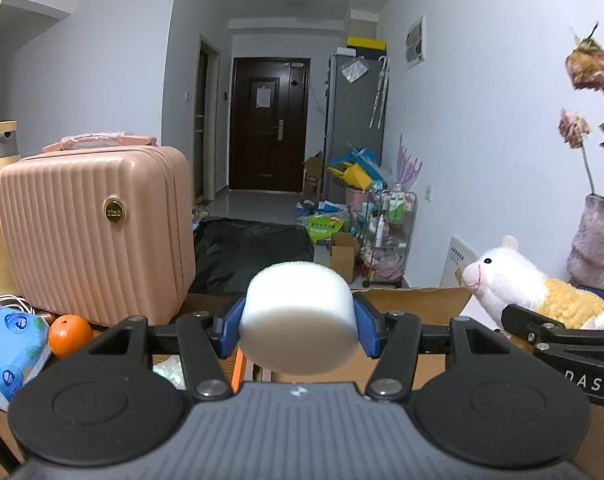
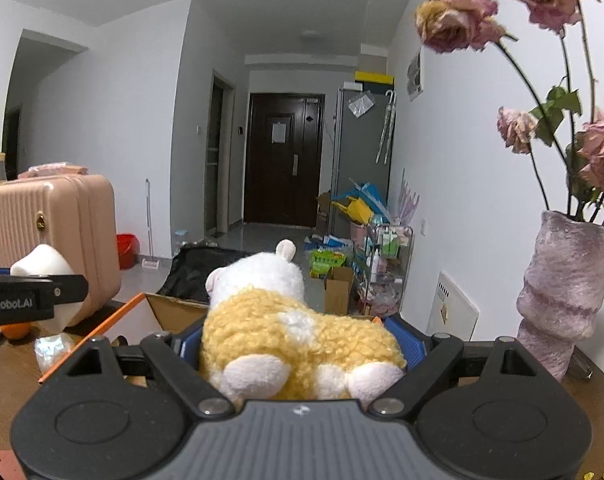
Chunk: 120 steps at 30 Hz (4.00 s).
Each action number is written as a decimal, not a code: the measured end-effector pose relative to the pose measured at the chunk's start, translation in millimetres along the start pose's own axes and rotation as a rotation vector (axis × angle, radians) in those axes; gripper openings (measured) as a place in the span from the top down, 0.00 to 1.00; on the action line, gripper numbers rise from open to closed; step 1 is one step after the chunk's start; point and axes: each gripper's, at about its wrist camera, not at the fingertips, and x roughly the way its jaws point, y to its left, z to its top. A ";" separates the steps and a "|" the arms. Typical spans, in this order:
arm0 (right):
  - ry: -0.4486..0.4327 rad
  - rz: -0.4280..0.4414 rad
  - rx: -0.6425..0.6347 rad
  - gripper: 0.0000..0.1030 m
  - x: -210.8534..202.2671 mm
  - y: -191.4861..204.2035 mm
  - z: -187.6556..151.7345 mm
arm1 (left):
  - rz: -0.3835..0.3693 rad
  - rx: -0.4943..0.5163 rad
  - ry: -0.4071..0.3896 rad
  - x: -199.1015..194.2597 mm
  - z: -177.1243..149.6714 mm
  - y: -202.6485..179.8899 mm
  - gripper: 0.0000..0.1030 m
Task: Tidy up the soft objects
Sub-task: 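Carry the sponge and lamb toward the cardboard box with both tools, then open both tools to drop the sponge and lamb into the box, then withdraw both tools from the box back toward the remaining items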
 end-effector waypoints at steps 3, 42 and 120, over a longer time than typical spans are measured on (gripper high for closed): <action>0.033 0.000 -0.012 0.13 10.0 3.0 1.3 | 0.019 0.000 0.024 12.3 1.9 -0.3 0.45; 0.168 -0.018 -0.014 0.00 64.4 11.7 -20.4 | 0.119 0.004 0.130 67.3 -17.2 11.9 0.00; 0.032 0.027 0.021 0.00 -219.0 35.4 -120.2 | -0.043 0.029 0.021 -204.5 -121.2 44.8 0.00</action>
